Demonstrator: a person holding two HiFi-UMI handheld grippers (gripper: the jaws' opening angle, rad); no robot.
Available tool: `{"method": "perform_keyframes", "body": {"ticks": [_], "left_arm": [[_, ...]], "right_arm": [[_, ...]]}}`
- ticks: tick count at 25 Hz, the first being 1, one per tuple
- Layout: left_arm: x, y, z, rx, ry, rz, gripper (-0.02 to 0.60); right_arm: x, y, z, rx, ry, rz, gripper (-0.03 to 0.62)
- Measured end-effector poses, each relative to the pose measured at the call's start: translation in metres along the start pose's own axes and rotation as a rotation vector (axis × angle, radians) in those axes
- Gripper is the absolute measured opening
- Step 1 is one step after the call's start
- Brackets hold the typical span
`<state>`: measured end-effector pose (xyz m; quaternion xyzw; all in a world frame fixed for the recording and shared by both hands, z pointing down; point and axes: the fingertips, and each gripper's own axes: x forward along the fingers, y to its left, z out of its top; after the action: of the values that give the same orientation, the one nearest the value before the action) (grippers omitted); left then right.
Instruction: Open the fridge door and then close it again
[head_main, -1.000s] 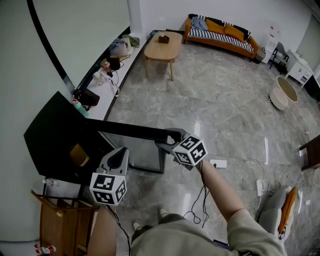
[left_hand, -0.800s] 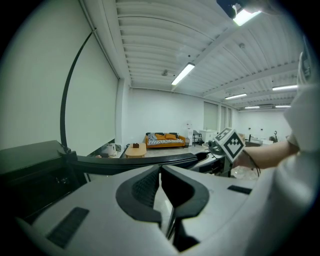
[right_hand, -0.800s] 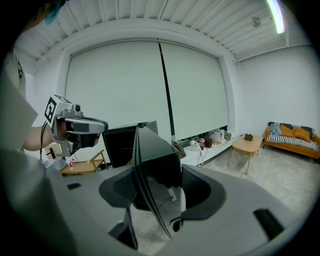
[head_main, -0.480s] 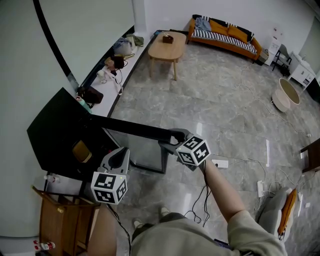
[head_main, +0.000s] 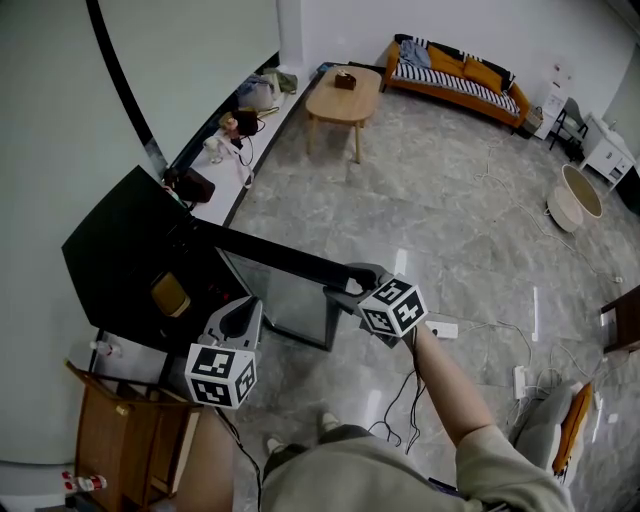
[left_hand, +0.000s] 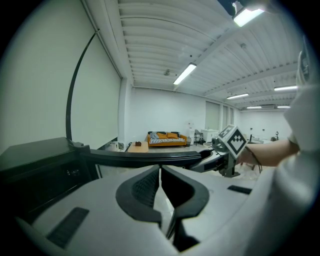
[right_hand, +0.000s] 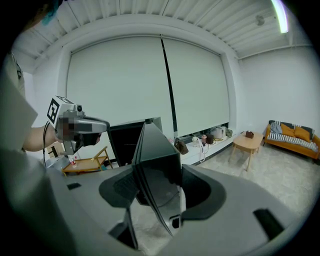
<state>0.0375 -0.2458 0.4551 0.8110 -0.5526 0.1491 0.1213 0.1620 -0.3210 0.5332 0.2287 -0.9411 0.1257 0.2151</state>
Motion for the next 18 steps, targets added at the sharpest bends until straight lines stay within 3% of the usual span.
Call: {"method": "perform_keyframes", "body": {"ticks": [18], "left_arm": [[-0.072,0.022,-0.024,-0.015,0.001,0.03,0.015]], "right_arm": [[-0.003,0.062,-0.009,0.015,0.037,-0.014,0.235]]}}
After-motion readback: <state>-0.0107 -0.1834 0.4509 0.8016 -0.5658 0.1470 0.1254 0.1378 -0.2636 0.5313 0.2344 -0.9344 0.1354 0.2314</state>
